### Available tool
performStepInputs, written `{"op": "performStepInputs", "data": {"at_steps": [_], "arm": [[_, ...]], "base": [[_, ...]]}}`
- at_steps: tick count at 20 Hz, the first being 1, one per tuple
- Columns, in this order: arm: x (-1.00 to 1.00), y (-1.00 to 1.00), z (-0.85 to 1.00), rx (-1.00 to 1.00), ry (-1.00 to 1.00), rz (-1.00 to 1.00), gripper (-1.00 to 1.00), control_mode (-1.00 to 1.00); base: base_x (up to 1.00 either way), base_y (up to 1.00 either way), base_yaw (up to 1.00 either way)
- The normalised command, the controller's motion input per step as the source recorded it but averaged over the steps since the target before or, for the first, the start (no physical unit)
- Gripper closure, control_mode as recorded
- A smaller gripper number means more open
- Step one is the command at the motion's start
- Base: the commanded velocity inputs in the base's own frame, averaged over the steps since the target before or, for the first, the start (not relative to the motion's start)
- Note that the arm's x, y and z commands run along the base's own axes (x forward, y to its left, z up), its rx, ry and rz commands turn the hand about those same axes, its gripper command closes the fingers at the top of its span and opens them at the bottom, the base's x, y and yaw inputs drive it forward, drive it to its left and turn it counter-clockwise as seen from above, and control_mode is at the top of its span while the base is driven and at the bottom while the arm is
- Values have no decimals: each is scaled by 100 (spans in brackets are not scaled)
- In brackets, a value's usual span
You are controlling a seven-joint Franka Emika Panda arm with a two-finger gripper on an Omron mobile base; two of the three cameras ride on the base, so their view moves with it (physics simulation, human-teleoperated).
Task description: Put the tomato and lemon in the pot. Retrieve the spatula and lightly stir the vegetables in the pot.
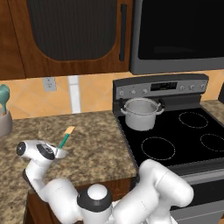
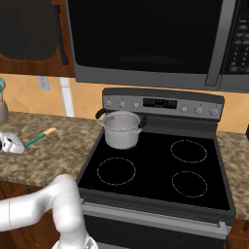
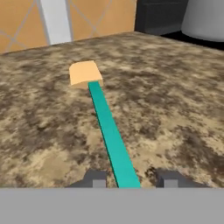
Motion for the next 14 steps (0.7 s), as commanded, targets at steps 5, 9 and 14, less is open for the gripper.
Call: {"op": "performStepInputs", "data": {"at_steps": [5, 9, 14], "arm": [[-42, 0, -65, 0, 3, -6, 100, -100], [-70, 0, -17, 0, -1, -1, 100, -100], [-72, -2, 77, 7, -15, 0, 100, -100]], "base": [[0, 0, 0], [0, 0, 0], [0, 0, 0]]}}
